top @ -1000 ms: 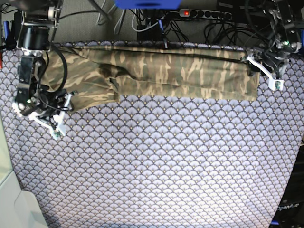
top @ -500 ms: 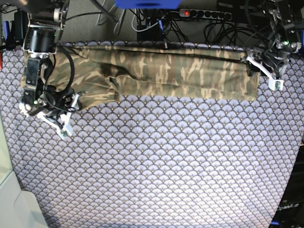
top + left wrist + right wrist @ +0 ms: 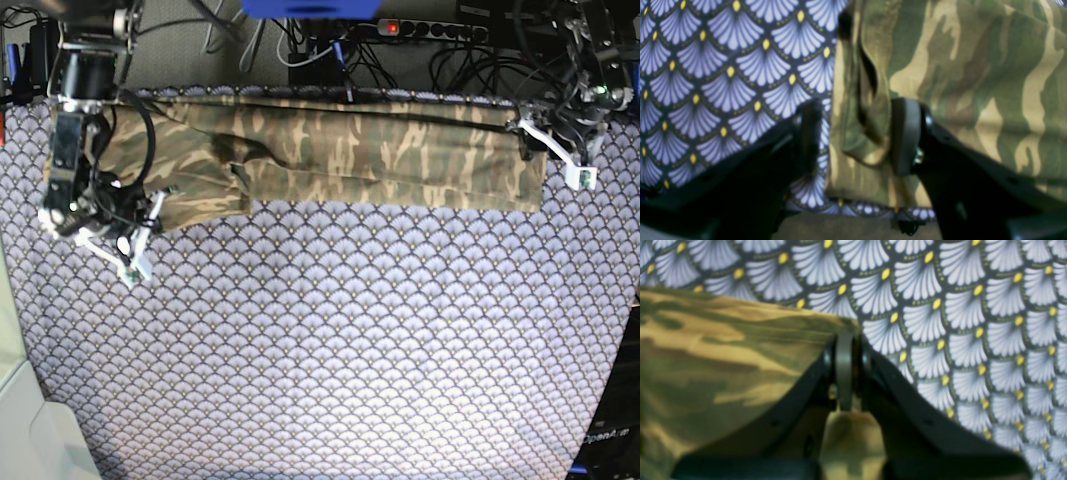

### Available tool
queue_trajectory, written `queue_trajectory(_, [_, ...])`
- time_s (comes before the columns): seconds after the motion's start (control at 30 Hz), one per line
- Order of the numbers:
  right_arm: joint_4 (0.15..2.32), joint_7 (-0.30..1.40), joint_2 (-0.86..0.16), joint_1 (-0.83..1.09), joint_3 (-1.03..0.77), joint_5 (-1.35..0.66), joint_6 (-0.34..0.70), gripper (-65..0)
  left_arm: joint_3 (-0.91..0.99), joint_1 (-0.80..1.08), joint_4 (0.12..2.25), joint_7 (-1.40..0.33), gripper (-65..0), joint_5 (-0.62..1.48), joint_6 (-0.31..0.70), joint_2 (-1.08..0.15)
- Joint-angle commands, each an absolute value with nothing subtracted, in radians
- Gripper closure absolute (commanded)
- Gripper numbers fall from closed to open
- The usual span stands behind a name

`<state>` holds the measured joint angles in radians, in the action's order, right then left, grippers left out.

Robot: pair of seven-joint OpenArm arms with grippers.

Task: Fold the T-shirt properly
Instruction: 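Fold the sleeve end inward onto the strip with the right gripper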

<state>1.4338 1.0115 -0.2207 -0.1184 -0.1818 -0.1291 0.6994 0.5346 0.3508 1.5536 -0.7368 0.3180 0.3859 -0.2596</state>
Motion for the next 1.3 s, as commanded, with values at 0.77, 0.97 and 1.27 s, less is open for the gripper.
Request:
queue_trajectory(0.77, [1.995,1.047,-0.234,0.236,-0.223,-0.139,0.698,0.0,0.539,0.348,1.563,-0.739,-31.2,0.312,0.384,-0.269])
queue_trajectory(0.97, [1.995,1.047,-0.232,0.262,-0.314,-0.139,0.698,0.0,0.539,0.346,1.563,-0.736,-31.2,0.312,0.384,-0.269])
queue_trajectory(1.27, [1.995,1.049,-0.232,0.280,-0.427,-0.139,0.698,0.0,0.539,0.346,1.563,-0.733,-31.2,0.312,0.386,-0.271])
